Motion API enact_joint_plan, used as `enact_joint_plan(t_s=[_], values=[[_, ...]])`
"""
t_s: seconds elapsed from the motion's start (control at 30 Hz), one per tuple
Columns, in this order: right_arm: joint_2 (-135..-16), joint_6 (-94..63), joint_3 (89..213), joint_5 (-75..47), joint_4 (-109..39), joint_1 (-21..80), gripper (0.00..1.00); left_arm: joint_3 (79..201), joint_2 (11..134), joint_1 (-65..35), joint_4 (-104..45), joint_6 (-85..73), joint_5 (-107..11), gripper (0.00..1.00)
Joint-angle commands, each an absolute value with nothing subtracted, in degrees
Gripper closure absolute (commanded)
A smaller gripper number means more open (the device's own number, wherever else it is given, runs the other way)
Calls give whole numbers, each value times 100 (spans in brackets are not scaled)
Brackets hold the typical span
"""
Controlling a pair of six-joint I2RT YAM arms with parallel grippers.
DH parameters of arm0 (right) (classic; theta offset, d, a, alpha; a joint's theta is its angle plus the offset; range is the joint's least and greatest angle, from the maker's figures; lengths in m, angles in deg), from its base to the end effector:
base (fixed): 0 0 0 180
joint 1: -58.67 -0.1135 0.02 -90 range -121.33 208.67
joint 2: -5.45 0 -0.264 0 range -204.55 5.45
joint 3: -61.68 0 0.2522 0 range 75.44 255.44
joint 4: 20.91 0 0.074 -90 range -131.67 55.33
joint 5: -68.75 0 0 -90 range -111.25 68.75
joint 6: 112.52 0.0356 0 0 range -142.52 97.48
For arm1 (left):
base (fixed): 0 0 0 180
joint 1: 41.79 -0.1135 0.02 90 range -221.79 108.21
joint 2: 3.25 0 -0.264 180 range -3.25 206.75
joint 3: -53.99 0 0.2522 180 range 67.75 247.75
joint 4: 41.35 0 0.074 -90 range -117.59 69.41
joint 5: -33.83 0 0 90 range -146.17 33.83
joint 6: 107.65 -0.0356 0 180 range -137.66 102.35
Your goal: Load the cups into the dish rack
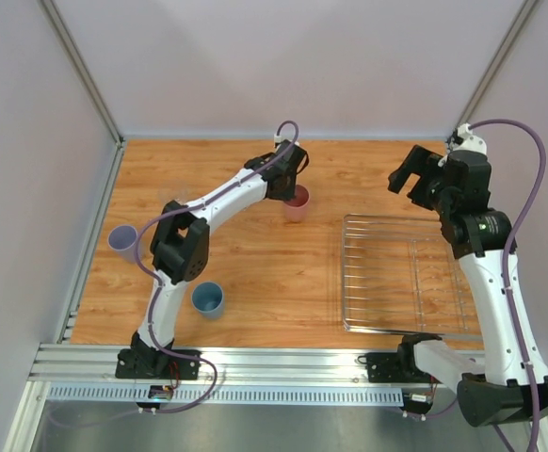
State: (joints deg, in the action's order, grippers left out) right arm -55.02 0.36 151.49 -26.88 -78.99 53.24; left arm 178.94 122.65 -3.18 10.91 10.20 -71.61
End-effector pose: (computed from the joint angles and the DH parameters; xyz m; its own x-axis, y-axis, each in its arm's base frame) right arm 0.2051 0.0160 0.4142 -0.4443 0.3464 -0.8262 0.1782 0.9380 0.2974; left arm 0.3902 -0.2995 0.2364 -0.7761 0.0435 -0.6291 0.1293 0.9874 -0.0913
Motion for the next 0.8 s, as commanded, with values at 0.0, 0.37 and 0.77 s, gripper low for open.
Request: enact_joint_plan(t_s=[0.0, 0.37, 0.77], values=[[-5625, 534, 15199, -2222, -7484, 5313, 0, 17779, 11147, -294, 469, 1231, -6954, 100], [-5459, 2730, 14998, -1167, -6264, 5243, 0, 15359, 8642, -706, -2008, 2188, -5778, 100], [-5352, 5948, 14065, -983, -4302, 4462, 0, 13472, 7664, -690, -5738, 2858, -5345, 100]])
